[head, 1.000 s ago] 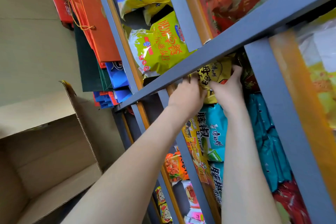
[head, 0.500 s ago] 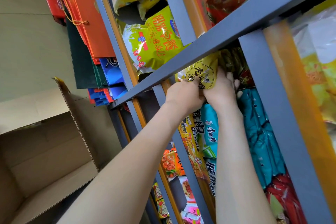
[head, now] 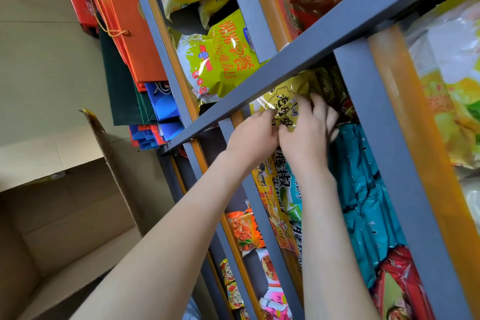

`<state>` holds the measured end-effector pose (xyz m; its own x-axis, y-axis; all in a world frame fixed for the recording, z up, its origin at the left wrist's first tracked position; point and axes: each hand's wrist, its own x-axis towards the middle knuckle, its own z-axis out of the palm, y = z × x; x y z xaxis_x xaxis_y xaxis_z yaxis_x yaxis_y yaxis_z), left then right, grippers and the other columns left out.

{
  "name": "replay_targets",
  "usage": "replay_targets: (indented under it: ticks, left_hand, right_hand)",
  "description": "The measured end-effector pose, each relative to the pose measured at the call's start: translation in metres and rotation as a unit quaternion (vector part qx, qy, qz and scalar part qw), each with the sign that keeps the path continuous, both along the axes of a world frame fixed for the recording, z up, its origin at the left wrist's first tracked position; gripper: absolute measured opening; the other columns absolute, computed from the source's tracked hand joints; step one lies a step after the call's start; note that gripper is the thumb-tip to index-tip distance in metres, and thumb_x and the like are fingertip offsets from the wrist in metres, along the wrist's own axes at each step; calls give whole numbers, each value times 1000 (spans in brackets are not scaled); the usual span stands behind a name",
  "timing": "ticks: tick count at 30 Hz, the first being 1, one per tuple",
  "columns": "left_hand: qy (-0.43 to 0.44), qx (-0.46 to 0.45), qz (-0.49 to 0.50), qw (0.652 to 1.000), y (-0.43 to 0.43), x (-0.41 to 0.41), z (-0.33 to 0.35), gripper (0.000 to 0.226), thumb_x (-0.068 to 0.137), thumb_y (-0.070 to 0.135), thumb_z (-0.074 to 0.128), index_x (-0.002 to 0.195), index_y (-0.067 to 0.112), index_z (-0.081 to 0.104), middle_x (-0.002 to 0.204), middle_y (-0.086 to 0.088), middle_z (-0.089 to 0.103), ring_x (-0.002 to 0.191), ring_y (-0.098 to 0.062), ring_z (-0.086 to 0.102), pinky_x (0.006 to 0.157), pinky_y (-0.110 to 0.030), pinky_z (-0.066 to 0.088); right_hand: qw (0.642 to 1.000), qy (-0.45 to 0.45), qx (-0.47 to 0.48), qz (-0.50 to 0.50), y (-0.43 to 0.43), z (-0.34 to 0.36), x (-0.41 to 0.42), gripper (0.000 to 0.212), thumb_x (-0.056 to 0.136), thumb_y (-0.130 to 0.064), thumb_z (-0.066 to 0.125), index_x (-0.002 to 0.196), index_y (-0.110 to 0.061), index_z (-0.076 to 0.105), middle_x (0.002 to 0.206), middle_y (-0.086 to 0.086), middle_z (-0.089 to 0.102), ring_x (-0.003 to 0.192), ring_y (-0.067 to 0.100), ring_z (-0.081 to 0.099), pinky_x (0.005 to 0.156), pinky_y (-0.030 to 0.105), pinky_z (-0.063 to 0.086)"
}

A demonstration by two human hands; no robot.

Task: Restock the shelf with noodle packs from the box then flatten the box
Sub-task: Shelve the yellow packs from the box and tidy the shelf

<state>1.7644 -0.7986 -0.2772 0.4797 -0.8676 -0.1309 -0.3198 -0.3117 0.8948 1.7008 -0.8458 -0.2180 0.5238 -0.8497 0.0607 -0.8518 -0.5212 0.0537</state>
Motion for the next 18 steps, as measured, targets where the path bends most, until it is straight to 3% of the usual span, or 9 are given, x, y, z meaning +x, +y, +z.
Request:
replay_targets:
  ticks: [8, 11, 18]
  left_hand:
    - [18, -41, 100, 994, 71, 1, -22, 33, 94, 16, 48, 125, 17, 56, 122, 1, 60, 111, -14, 56, 89, -27, 45]
    - [31, -24, 168, 985, 112, 6, -46, 26, 94, 19, 50, 119, 17, 60, 114, 3, 64, 104, -12, 59, 88, -31, 50]
    - [60, 166, 294, 939, 218, 22, -151, 24, 98, 21, 46, 117, 16, 58, 110, -1, 65, 100, -15, 62, 87, -33, 52]
  right_hand:
    - [990, -98, 11, 105, 69, -27, 5, 52, 78, -9, 66, 128, -16, 54, 138, 4, 47, 121, 18, 26, 97, 40, 29]
    - [977, -135, 39, 159, 100, -50, 12, 51, 76, -5, 66, 126, -12, 56, 129, 6, 54, 115, 19, 33, 97, 35, 30]
    - [942, -84, 223, 236, 168, -155, 35, 45, 83, -9, 62, 127, -13, 54, 122, 5, 58, 112, 22, 47, 97, 34, 39]
